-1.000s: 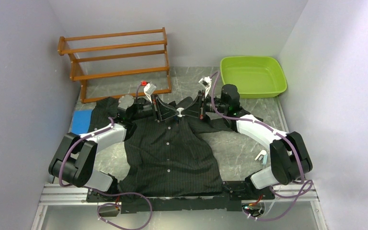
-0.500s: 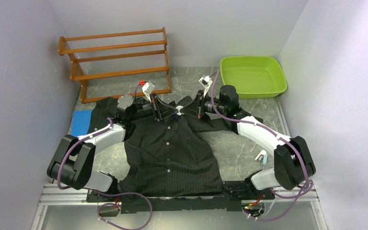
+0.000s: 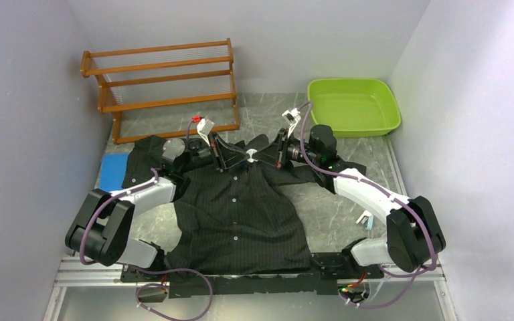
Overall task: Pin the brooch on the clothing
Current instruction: Pin the brooch to the clothes.
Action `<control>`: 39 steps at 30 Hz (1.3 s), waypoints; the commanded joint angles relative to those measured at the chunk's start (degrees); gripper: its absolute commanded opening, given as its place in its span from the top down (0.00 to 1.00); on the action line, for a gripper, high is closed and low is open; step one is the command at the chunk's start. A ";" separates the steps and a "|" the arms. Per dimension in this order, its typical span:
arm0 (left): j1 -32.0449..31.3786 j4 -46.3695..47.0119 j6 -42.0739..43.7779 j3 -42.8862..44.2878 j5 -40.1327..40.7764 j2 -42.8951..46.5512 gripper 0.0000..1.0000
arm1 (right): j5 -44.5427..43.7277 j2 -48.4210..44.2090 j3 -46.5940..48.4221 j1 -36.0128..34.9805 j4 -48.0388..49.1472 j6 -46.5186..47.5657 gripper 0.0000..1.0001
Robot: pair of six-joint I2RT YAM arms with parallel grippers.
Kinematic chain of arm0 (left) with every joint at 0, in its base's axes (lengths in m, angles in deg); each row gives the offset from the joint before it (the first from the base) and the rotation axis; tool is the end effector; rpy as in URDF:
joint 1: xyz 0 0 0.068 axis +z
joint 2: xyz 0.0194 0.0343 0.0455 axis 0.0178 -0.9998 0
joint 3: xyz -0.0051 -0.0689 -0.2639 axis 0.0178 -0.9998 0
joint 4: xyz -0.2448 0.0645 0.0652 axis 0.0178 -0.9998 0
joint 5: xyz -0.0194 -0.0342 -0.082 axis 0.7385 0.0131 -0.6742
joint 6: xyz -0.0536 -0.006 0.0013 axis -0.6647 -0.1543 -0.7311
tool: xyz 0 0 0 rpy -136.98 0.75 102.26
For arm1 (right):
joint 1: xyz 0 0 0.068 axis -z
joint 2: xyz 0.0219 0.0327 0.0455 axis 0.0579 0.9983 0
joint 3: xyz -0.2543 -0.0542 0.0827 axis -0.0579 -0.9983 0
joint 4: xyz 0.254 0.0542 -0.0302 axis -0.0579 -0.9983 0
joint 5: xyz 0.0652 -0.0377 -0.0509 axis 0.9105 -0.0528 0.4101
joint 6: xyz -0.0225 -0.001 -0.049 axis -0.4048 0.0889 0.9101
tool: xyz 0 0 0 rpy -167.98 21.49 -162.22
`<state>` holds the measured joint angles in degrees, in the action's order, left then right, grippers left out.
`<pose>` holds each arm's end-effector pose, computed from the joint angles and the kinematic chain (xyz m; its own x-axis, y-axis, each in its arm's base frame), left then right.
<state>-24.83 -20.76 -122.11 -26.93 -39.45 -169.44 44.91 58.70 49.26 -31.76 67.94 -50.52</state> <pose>0.2544 -0.1408 0.2607 -0.4729 -0.2634 -0.8408 0.8256 0.2009 -0.5273 0.2547 0.1647 0.2870 -0.5747 0.1285 -0.8082 -0.7429 0.3322 0.5811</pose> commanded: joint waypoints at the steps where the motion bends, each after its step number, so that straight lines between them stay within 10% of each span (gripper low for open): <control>1: -0.03 7.11 -1.14 -1.01 -1.91 2.18 0.97 | -3.12 -1.91 -2.82 1.99 12.02 -3.51 1.00; 10: -0.01 4.72 0.87 -1.34 -0.79 4.24 0.97 | 1.02 -2.37 -6.06 1.98 23.54 -6.58 1.00; 18: -0.01 5.62 0.26 -1.34 -0.96 3.93 0.97 | 3.38 -1.92 -7.15 1.97 28.33 -8.06 0.46; 29: -0.01 3.66 1.30 -0.95 -1.54 4.50 0.97 | 0.68 -2.68 -6.55 1.95 21.01 -2.64 0.12; 39: -10.85 -36.84 33.66 7.41 21.81 9.62 0.97 | -12.91 -7.15 -6.52 3.98 4.31 0.33 0.00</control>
<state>-28.53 -37.87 -108.08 -25.44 -32.45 -163.23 39.08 54.22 42.46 -29.32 78.87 -52.03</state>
